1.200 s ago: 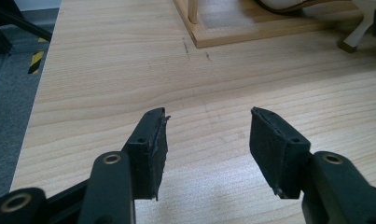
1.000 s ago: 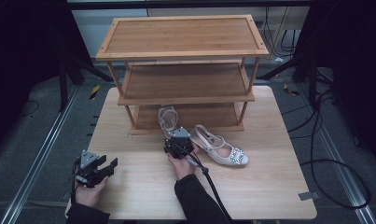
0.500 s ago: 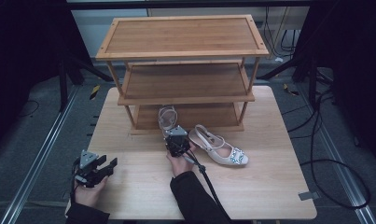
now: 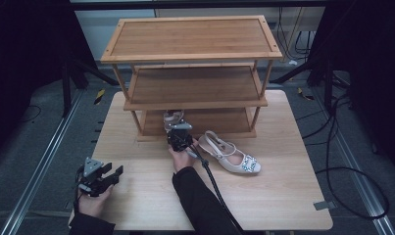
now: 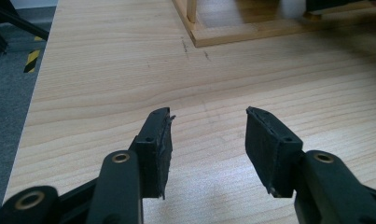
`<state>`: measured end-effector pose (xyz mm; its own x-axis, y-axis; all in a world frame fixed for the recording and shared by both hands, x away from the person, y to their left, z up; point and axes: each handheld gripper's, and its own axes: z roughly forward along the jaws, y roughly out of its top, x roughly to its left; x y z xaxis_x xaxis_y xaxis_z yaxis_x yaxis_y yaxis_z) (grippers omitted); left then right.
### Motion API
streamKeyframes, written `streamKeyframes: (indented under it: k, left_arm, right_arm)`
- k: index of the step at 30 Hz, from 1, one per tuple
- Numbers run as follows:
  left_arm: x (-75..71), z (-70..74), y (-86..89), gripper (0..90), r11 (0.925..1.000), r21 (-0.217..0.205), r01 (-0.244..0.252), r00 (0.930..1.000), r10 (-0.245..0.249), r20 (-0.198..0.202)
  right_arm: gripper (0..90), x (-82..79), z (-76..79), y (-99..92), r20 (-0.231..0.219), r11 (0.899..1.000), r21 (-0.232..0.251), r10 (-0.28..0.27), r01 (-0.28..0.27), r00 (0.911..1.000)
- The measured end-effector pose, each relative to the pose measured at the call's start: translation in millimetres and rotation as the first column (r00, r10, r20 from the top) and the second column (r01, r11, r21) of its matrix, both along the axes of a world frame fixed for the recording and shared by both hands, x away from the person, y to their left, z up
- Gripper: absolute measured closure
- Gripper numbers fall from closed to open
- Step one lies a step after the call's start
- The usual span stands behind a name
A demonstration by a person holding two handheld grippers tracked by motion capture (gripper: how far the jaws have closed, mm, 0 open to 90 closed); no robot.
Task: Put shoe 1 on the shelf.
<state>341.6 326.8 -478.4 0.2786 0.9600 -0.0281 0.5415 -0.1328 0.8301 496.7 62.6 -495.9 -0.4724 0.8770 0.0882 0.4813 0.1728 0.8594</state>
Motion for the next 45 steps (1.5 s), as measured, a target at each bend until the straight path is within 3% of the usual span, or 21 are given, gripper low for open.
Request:
streamKeyframes:
  k: [5, 9, 10, 14, 17, 20, 25, 29, 35, 40, 45]
  left_arm:
    - [0.2, -0.3, -0.2, 50.0, 1.0, -0.001, 0.002, 1.0, -0.002, -0.003]
    - [0.1, -0.3, 0.4, 50.0, 1.0, 0.001, 0.001, 1.0, -0.001, -0.003]
    - [0.1, -0.4, 0.2, 50.0, 1.0, -0.001, 0.0, 1.0, 0.0, -0.004]
    - [0.6, -0.5, 0.1, 50.0, 1.0, 0.001, 0.003, 1.0, -0.003, -0.004]
    - [0.7, -0.9, 1.3, 49.9, 1.0, -0.004, 0.0, 1.0, 0.0, -0.005]
    - [0.8, -0.9, 1.7, 49.8, 1.0, -0.004, -0.003, 1.0, 0.003, -0.004]
    - [0.7, -0.5, -0.6, 49.4, 1.0, 0.0, 0.001, 1.0, -0.001, -0.006]
    - [1.7, 0.4, -4.5, 49.1, 0.9999, -0.007, 0.011, 0.9999, -0.011, -0.007]
    - [7.1, 7.1, -18.6, 48.1, 0.9983, -0.015, 0.056, 0.9984, -0.056, -0.005]
    - [16.0, 17.0, -40.6, 47.2, 0.9925, -0.002, 0.122, 0.9924, -0.122, 0.011]
    - [28.0, 24.9, -63.1, 47.1, 0.9846, 0.001, 0.175, 0.9843, -0.175, 0.027]
  right_arm:
    - [76.8, 9.3, -4.2, 7.9, -0.012, 1.0, 0.008, 0.012, -0.012, 0.9999]
    - [76.5, 12.1, -7.2, 13.3, -0.013, 1.0, -0.013, 0.017, -0.017, 0.9998]
    - [76.4, 13.2, -8.7, 14.0, 0.005, 0.999, -0.038, 0.02, -0.02, 0.9998]
    - [74.7, 12.9, -9.8, 16.4, 0.0, 0.999, -0.043, 0.012, -0.012, 0.9999]
    - [59.8, 9.3, -6.5, 12.4, 0.014, 0.999, -0.052, 0.005, -0.004, 0.9999]
    - [47.1, -2.6, 2.1, 2.6, 0.045, 1.0, -0.03, 0.008, -0.006, 0.9989]
    - [37.8, -32.5, 20.7, -16.1, 0.054, 0.997, -0.008, 0.072, -0.071, 0.996]
    - [32.5, -51.9, 44.2, -40.7, 0.098, 0.994, 0.031, 0.106, -0.11, 0.9895]
    - [26.9, -70.1, 74.6, -90.6, 0.16, 0.994, 0.007, 0.108, -0.111, 0.9812]
    - [24.0, -82.1, 82.4, -144.1, 0.15, 0.998, -0.001, 0.067, -0.068, 0.9864]
    - [20.4, -98.4, 80.8, -192.5, 0.146, 0.999, -0.006, 0.042, -0.042, 0.9884]
